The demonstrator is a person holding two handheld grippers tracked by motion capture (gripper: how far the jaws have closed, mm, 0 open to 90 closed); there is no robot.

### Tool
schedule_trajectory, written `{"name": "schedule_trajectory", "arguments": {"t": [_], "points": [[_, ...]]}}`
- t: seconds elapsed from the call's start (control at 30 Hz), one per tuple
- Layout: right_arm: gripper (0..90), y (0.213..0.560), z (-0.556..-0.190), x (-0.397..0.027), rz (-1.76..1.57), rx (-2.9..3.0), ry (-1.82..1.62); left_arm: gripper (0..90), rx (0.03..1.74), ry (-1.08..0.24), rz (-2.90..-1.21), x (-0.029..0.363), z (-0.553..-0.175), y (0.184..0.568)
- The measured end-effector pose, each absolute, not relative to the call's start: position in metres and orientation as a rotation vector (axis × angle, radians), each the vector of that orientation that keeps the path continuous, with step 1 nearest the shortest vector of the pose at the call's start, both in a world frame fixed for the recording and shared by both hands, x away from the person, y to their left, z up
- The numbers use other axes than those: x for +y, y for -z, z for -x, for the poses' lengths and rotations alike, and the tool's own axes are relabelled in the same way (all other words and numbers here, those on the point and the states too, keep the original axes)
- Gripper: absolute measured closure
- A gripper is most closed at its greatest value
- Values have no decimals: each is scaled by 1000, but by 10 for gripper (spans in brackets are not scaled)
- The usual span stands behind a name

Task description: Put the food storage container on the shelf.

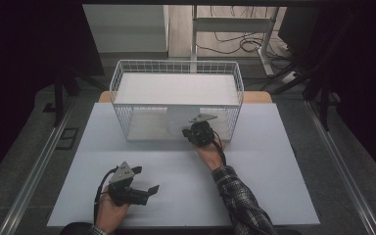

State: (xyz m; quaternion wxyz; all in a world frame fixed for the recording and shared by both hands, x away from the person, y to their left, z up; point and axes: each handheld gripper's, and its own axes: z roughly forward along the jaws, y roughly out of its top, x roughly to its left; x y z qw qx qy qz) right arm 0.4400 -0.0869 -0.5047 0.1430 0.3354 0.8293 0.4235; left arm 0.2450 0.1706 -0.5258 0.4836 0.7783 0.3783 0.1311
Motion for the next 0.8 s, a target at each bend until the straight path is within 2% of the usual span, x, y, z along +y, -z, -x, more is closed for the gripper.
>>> {"name": "schedule_trajectory", "arguments": {"t": [0.13,0.4,0.5,0.8], "points": [[843,503,-437,-87,-966,2398,-1242,46,932,-335,-1897,171,-245,526],[672,498,-425,-86,-945,2428,-1278,43,927,-341,-1906,171,-245,526],[577,497,-418,-89,-935,2448,-1317,46,923,-323,-1905,171,-246,526],[412,493,-403,-98,-910,2446,-1325,44,928,-323,-1913,170,-246,527]]}}
